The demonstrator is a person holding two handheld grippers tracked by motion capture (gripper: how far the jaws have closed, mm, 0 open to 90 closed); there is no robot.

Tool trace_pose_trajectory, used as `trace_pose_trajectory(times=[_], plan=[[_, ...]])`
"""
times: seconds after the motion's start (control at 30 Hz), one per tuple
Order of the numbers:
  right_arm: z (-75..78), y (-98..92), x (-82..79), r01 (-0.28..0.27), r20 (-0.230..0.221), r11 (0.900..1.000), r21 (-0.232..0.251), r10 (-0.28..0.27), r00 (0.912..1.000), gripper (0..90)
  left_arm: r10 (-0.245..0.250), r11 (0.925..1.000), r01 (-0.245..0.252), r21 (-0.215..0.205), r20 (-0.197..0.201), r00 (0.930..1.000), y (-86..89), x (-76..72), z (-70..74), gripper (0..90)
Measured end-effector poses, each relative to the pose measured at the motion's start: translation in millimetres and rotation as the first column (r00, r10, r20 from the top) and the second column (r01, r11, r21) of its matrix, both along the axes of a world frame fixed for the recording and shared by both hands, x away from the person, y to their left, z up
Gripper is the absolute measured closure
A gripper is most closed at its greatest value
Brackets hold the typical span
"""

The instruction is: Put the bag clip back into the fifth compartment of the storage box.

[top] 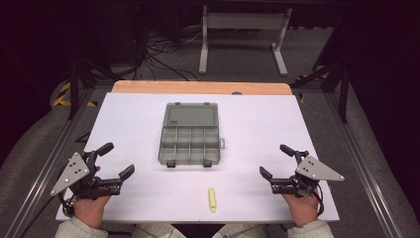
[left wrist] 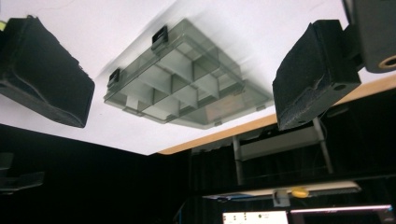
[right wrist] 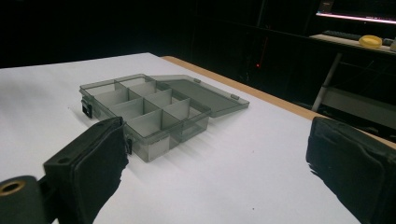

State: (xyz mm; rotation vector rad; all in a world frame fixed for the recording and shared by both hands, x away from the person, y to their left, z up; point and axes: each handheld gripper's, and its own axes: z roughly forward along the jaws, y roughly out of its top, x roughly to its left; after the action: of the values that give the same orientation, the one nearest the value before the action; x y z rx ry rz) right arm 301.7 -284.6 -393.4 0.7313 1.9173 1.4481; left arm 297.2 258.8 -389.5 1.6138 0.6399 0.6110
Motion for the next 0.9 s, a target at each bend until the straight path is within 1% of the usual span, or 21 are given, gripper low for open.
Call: trace_pose_trajectory(times=[0.07,0.13,0.17,0.23,0.33,0.4,0.43,0.47,0.5,0.57,0.6,0.63,0.67,0.7,0.77,0.83,0.87,0.9], plan=[[-0.2,-0.5,0.3,-0.002,0.002,1.0,0.0,0.002,1.0,5.9,-0.019,0.9998,0.019,0.0,0.004,0.9998,-5.6,1.7,3.2,6.5],[-0.4,-0.6,0.5,-0.002,-0.003,1.0,0.004,0.002,1.0,5.9,-0.046,0.9989,0.046,0.001,-0.006,0.9989,-13.3,4.0,6.0,6.5],[-0.6,-0.5,0.5,-0.002,-0.004,1.0,0.003,0.002,1.0,5.9,-0.056,0.9984,0.056,0.003,-0.004,0.9984,-16.7,5.4,6.9,6.4],[-0.8,-0.7,0.6,-0.003,-0.004,1.0,0.002,0.003,1.0,5.9,-0.075,0.9972,0.075,-0.001,-0.003,0.9972,-23.3,7.9,8.4,6.4],[-0.9,-1.4,1.0,0.0,-0.006,1.0,0.002,0.0,1.0,5.9,-0.106,0.9944,0.106,0.004,-0.015,0.9943,-32.9,12.7,10.9,6.5],[-1.5,-1.0,1.4,-0.001,-0.009,1.0,0.003,0.001,1.0,5.9,-0.119,0.9929,0.119,0.002,-0.01,0.9929,-39.2,15.0,11.8,6.5],[-1.6,-0.8,1.4,0.0,-0.01,1.0,0.002,0.0,1.0,5.9,-0.137,0.9906,0.137,0.005,-0.016,0.9905,-44.2,16.4,13.0,6.5],[-1.6,-0.8,1.4,0.0,-0.01,1.0,0.002,0.0,1.0,5.9,-0.137,0.9906,0.137,0.005,-0.016,0.9905,-44.2,16.4,13.0,6.5],[-1.3,-0.8,1.5,-0.002,-0.008,1.0,0.002,0.002,1.0,5.9,-0.153,0.9881,0.153,0.014,-0.015,0.9881,-50.2,17.7,14.5,6.5],[-1.1,-0.9,1.4,-0.002,-0.007,1.0,0.002,0.003,1.0,5.9,-0.166,0.9861,0.166,0.008,-0.007,0.9861,-57.5,18.7,16.1,6.5],[-1.2,-0.8,1.4,-0.002,-0.007,1.0,0.001,0.002,1.0,5.9,-0.18,0.9835,0.18,0.017,-0.009,0.9836,-61.1,19.2,17.7,6.5],[-1.3,-0.9,1.5,-0.003,-0.008,1.0,0.0,0.003,1.0,5.9,-0.18,0.9835,0.18,0.017,-0.009,0.9836,-61.1,19.2,17.7,6.5],[-1.3,-0.9,1.5,-0.003,-0.008,1.0,0.0,0.003,1.0,5.9,-0.186,0.9825,0.186,0.012,-0.003,0.9826,-65.2,19.9,18.4,6.5],[-1.4,-1.0,1.5,-0.003,-0.01,1.0,0.003,0.003,0.9999,5.9,-0.197,0.9802,0.197,0.023,-0.004,0.9805,-69.1,20.4,20.2,6.5],[-1.3,-1.4,1.4,-0.004,-0.008,1.0,0.004,0.004,1.0,5.9,-0.213,0.9767,0.213,0.026,-0.002,0.977,-74.2,21.1,22.0,6.5],[-1.1,-2.0,1.4,-0.004,-0.007,1.0,0.003,0.004,1.0,5.9,-0.237,0.9711,0.237,0.029,0.003,0.9715,-83.7,22.0,26.0,6.6],[-1.1,-2.0,1.4,-0.004,-0.007,1.0,0.003,0.004,1.0,5.9,-0.237,0.9711,0.237,0.029,0.003,0.9715,-83.7,22.0,26.0,6.6],[-1.2,-2.4,1.6,-0.004,-0.004,1.0,0.003,0.004,1.0,5.9,-0.25,0.968,0.249,0.031,0.005,0.9684,-88.3,22.6,27.8,6.6]])
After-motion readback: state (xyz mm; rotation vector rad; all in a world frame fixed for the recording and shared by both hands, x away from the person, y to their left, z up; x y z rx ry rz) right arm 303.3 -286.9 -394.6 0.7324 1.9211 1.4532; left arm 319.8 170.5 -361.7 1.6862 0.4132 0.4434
